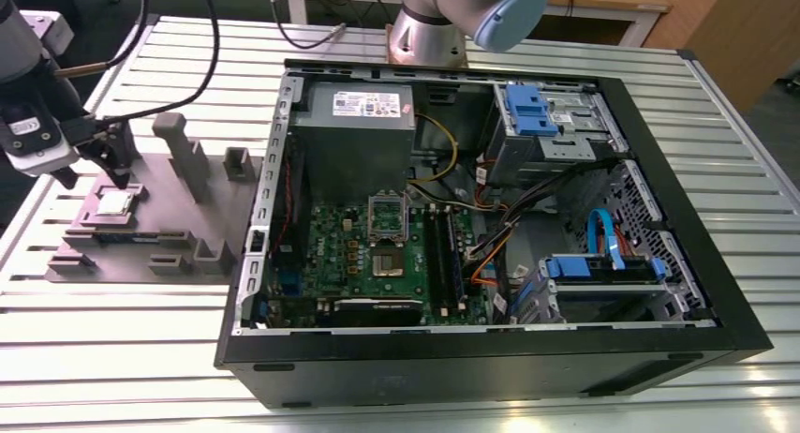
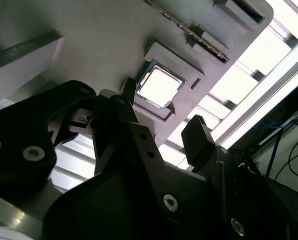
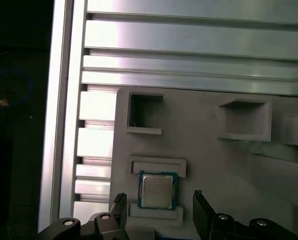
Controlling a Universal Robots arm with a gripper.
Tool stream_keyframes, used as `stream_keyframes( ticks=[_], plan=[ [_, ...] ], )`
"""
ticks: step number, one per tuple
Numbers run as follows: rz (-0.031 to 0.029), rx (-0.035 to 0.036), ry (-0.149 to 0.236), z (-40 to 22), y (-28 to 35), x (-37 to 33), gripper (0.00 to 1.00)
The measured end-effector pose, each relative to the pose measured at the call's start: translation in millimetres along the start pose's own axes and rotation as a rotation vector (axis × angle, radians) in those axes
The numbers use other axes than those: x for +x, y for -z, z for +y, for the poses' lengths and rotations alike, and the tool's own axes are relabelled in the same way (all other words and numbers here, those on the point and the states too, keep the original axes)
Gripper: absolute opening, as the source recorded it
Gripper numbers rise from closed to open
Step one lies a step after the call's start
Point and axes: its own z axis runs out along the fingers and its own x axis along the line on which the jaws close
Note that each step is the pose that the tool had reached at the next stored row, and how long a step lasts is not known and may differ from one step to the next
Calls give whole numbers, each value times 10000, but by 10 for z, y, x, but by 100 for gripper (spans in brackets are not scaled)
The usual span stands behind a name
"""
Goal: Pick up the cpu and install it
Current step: 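Pick up the cpu and move it towards the insertion slot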
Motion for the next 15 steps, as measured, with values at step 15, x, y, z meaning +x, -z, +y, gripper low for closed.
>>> stream_keyframes(
  ticks=[15],
  plan=[
    [-28,2,-6,-11,-252,6,64]
  ],
)
